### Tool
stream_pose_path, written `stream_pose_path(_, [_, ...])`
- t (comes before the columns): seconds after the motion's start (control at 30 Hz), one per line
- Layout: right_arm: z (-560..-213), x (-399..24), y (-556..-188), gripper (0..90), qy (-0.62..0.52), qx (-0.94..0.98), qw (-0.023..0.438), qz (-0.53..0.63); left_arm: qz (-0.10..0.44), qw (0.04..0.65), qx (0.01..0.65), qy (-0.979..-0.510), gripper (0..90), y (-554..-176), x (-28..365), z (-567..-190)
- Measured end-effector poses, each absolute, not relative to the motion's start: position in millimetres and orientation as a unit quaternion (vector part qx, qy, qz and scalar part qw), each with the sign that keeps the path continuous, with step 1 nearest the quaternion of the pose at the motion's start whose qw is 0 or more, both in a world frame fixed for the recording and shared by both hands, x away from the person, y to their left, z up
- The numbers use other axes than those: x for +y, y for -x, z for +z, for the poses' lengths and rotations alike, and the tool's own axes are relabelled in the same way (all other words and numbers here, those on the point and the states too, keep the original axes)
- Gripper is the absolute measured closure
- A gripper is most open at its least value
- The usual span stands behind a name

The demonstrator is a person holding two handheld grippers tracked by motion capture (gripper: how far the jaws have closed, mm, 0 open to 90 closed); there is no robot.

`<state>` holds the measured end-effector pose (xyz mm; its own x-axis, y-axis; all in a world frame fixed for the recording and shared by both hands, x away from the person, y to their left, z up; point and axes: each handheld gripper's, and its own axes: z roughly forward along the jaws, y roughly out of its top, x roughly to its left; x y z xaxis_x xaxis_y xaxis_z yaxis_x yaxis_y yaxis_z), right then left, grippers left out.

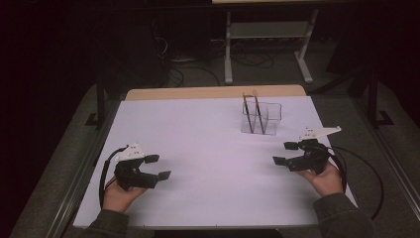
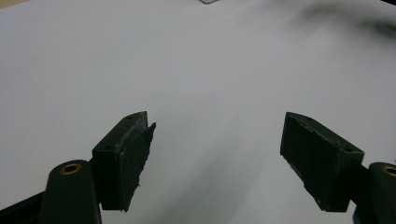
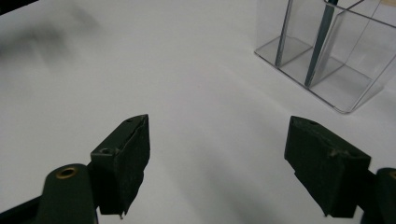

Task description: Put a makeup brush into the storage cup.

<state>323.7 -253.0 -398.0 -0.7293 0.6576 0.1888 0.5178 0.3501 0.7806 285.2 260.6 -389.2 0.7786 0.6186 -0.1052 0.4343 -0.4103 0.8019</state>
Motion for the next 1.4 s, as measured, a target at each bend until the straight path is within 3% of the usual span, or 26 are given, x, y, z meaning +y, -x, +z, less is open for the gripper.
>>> stream_pose_path(1.4, [-409, -257, -297, 20.8, -0.35, 0.811, 0.086, 0.461, 0.087, 0.433, 0.313, -0.841, 23.4, -284, 260, -397])
